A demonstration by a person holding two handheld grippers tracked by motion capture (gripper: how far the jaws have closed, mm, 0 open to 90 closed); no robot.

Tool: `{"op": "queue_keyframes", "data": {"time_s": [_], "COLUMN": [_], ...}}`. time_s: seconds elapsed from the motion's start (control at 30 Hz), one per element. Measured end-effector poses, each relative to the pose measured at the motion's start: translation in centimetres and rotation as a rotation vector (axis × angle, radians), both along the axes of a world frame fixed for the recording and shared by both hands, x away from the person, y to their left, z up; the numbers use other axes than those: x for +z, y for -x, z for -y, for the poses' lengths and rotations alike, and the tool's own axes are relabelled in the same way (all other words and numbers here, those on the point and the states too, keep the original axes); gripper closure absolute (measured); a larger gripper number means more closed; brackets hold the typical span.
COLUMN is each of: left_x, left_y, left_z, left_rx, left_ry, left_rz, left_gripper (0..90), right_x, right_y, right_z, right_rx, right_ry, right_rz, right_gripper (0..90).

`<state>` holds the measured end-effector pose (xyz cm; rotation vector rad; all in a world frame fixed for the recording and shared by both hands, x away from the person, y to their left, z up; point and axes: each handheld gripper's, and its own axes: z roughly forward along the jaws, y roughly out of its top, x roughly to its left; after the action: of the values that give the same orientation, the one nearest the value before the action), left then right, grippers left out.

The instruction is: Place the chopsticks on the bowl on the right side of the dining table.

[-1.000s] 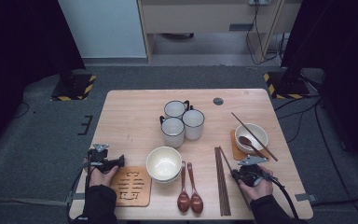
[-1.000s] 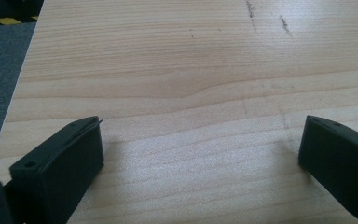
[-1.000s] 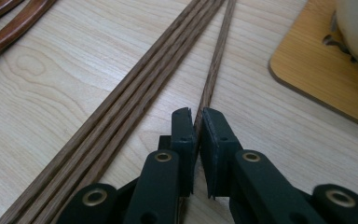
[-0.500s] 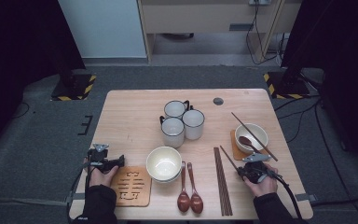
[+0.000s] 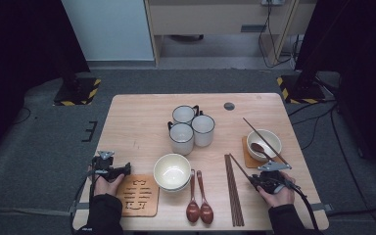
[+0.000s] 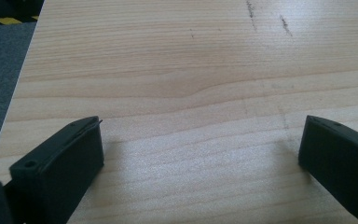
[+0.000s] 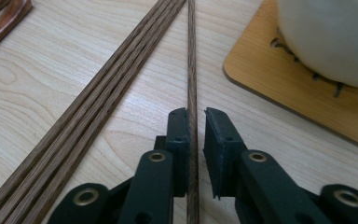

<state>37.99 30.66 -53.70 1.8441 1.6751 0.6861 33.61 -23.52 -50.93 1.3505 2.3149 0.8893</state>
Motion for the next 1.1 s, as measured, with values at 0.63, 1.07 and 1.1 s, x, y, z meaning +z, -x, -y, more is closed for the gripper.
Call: {"op": "queue_keyframes", "data": {"time_s": [0.63, 1.07, 1.1], "left_x": [0.0, 0.0, 0.0], "left_y": [0.0, 0.0, 0.0], "left_z": [0.0, 0.0, 0.0], "left_rx": [0.000, 0.000, 0.000], "left_ry": [0.000, 0.000, 0.000], "left_rz": [0.000, 0.000, 0.000], "left_gripper": [0.0, 0.0, 0.0], "right_x": [-0.6, -0.9, -0.9], "right_y": [1.6, 1.7, 1.7], "right_z": [0.8, 0.2, 0.2], "right_rx": [-0.023, -0.027, -0.031], "right_ry": [-0.013, 0.041, 0.042], "right_rz": [-0.019, -0.018, -0.019], "right_gripper": [76.8, 84.6, 84.7]}}
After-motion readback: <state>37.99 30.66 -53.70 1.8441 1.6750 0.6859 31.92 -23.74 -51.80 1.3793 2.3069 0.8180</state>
